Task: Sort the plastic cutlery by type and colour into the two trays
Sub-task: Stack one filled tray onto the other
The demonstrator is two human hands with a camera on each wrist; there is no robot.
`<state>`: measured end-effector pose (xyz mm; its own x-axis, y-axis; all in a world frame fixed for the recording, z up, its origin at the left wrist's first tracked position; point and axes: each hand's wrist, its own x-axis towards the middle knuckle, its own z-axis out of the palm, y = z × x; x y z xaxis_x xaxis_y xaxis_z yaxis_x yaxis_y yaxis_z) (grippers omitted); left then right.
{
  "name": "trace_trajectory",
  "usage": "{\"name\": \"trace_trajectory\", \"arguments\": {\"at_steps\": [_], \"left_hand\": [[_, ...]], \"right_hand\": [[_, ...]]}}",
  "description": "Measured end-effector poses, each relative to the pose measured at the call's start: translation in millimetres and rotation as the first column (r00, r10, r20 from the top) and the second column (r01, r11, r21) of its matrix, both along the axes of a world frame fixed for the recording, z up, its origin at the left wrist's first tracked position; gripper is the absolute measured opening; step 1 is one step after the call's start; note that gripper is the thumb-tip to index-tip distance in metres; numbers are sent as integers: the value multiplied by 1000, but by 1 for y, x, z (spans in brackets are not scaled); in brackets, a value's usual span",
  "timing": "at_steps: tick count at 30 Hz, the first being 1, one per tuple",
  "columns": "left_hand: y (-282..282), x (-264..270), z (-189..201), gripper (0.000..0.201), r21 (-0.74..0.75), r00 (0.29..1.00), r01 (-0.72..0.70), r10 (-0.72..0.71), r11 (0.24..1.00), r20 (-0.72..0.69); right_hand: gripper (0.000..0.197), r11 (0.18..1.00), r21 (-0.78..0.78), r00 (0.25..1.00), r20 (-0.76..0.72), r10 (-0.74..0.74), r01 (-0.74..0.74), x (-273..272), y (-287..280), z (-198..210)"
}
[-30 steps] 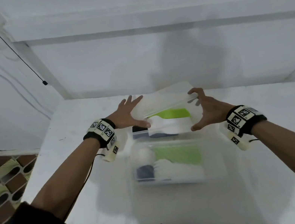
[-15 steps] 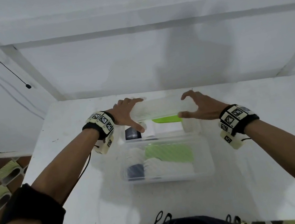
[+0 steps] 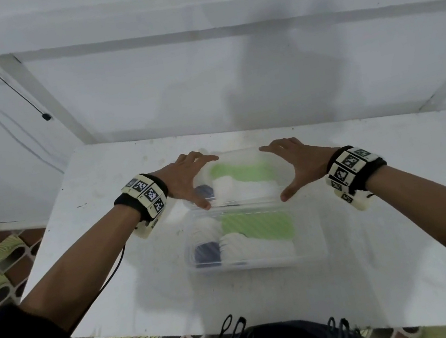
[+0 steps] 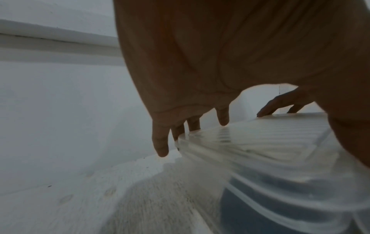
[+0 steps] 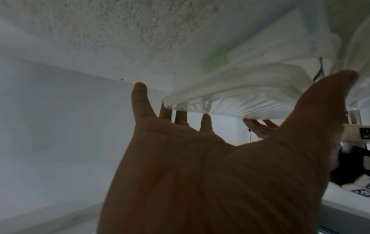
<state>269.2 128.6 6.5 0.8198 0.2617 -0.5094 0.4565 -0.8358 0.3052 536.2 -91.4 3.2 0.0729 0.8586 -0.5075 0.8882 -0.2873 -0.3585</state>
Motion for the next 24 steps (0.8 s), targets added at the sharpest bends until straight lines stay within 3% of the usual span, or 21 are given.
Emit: {"name": "trace_trajectory", "arguments": {"at_steps": [5,12,15,20,24], "left_hand": [[5,-6,0,126,-33,999,20,-19,999,26],[8,-8,-3,121,-31,998,60,-59,998,27],[20,-8,2,118,-96,999,37,-36,995,5],[38,-18,-1,101,-277,995,-94,95,956,-9],[37,-32,-17,101,-472,938,-288,345,833,36]], "right_hand": [[135,997,69,999,32,-19,17,3,-7,5],[125,999,33,998,54,9,-11,2,-16,3],[121,1000,1,1000,15,8,-8,5,-15,3],[123,1000,18,1000,13,20,-20,-4,-9,-7],[122,999,29,998,-62,-25,27,1,-10,-13]]}}
